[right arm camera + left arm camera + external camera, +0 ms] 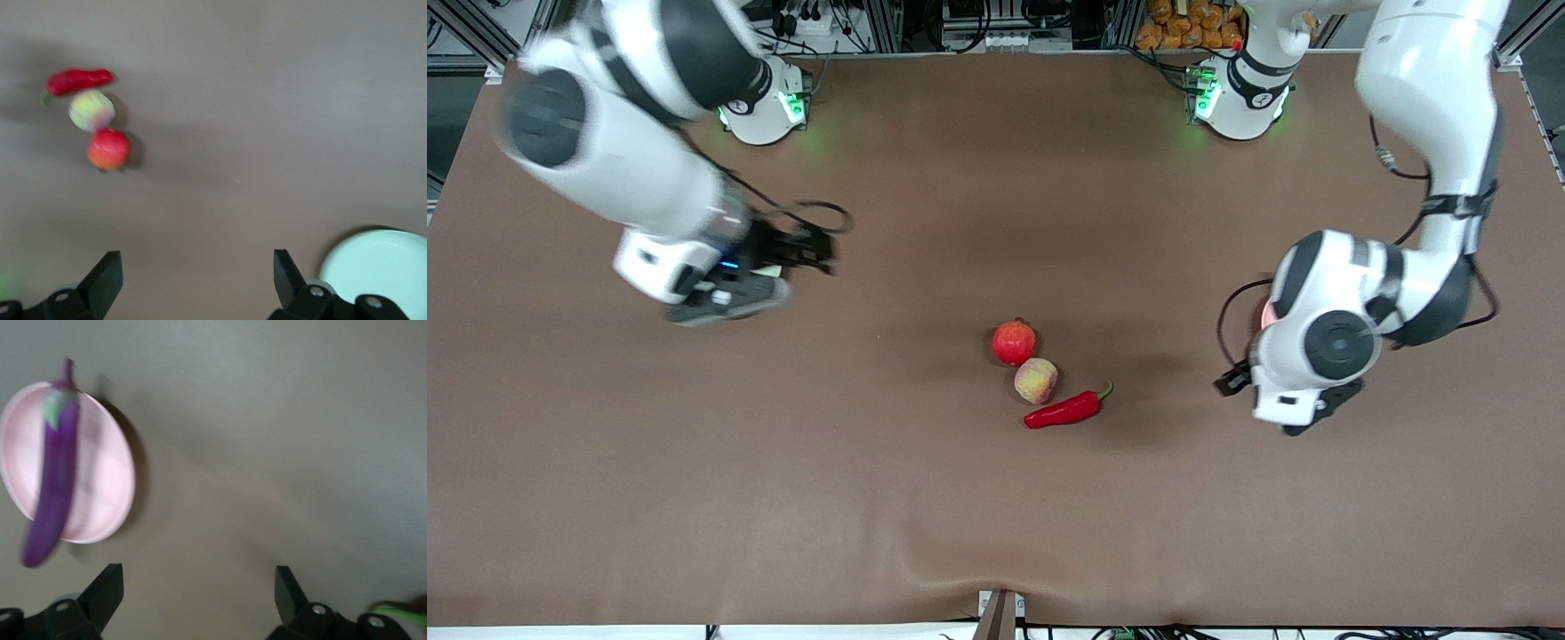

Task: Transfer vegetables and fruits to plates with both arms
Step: 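Reach the right gripper to the apple while the left gripper releases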

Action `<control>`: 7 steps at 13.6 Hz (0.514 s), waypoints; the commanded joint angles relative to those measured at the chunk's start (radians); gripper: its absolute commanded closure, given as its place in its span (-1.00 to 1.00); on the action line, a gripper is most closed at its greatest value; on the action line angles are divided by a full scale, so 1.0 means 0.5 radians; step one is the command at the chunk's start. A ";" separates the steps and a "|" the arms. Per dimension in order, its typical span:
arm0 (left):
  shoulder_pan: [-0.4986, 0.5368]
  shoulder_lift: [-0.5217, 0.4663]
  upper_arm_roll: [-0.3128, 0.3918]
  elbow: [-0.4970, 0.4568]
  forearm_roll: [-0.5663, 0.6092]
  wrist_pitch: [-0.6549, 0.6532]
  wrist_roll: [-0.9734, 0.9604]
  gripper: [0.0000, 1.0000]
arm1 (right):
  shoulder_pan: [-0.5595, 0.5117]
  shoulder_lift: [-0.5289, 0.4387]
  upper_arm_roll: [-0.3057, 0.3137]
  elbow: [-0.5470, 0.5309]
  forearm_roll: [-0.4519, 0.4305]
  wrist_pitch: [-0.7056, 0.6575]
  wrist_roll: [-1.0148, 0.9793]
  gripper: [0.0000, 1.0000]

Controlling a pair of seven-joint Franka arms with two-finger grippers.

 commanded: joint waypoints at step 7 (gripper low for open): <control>0.160 0.129 0.027 0.296 -0.129 0.408 -0.451 -1.00 | 0.503 0.817 -0.010 0.175 0.666 0.963 0.958 -1.00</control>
